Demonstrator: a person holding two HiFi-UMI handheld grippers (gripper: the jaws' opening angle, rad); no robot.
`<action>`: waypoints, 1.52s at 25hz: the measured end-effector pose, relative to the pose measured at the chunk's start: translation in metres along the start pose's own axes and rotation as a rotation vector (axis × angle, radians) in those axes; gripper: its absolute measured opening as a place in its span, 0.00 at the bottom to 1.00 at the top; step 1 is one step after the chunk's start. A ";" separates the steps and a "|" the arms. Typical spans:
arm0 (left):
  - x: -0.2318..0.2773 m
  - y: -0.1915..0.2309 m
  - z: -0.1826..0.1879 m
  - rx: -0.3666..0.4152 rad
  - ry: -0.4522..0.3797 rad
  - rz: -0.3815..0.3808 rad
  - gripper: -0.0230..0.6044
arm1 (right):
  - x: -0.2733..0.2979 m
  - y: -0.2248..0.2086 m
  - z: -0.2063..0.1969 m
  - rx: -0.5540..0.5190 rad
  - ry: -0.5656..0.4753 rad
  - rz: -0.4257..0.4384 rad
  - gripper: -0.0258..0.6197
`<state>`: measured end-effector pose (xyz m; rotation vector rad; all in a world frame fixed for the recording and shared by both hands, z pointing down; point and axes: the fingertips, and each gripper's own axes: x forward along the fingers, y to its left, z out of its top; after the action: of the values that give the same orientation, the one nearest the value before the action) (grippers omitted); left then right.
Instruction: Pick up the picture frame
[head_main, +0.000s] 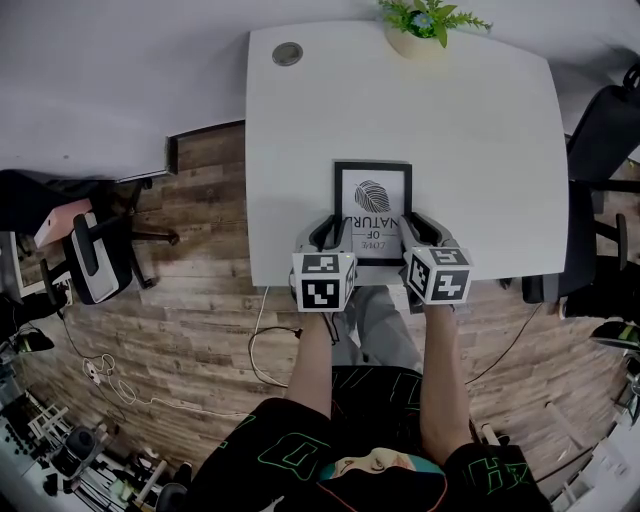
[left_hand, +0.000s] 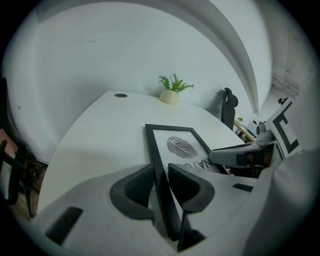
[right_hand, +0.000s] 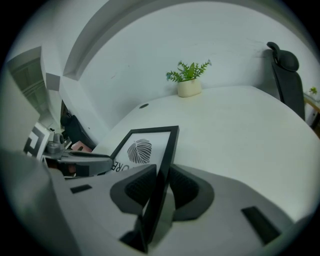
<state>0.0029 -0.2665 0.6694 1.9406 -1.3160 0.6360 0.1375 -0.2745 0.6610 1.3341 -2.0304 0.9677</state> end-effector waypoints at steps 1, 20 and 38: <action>-0.001 0.000 0.000 0.001 0.000 0.001 0.20 | -0.001 0.000 0.000 0.001 0.001 -0.004 0.18; -0.042 -0.001 0.016 0.044 -0.094 -0.009 0.16 | -0.040 0.027 0.016 0.007 -0.146 -0.022 0.16; -0.090 0.012 0.041 0.076 -0.204 -0.032 0.16 | -0.071 0.070 0.041 -0.058 -0.257 -0.045 0.16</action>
<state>-0.0407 -0.2477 0.5815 2.1301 -1.3985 0.4887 0.0979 -0.2499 0.5636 1.5320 -2.1873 0.7431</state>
